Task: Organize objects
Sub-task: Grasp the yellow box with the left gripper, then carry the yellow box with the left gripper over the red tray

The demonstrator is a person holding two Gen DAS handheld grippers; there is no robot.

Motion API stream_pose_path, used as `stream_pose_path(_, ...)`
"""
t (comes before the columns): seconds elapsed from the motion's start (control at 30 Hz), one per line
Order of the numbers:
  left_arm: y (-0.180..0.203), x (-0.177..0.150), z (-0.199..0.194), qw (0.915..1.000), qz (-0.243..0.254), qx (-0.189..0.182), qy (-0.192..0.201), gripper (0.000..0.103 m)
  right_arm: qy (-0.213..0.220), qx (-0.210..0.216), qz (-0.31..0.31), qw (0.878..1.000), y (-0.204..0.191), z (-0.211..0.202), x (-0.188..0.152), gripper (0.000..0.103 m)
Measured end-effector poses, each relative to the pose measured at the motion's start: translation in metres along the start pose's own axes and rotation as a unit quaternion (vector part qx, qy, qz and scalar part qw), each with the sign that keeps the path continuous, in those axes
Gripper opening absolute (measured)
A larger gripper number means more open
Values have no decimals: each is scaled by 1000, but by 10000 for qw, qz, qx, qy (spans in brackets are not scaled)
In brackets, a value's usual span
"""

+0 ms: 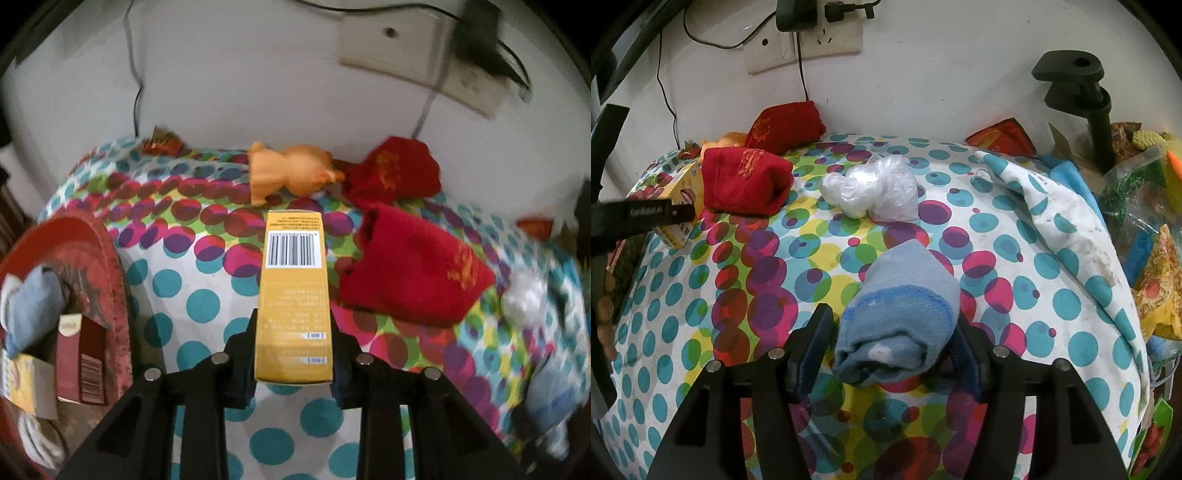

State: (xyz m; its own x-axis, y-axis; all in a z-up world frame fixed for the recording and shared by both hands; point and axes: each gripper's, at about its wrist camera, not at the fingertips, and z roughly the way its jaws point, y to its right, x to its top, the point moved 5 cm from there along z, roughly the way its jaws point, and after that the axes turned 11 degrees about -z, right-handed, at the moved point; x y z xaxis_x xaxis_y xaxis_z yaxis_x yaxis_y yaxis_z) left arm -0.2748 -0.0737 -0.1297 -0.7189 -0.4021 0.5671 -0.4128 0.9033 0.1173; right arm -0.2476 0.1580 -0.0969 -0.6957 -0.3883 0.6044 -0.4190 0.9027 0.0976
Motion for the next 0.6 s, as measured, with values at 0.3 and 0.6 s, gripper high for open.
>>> stream_pose_path(0.3,-1,-21,-7,9989,165,-437,-44,30,-3,-11,-10,10000,0,1,0,60)
stream_pose_path(0.6,0,-33,-18,9975,486,-505,79,30,-4,-15,-13,10000,1,1,0,60)
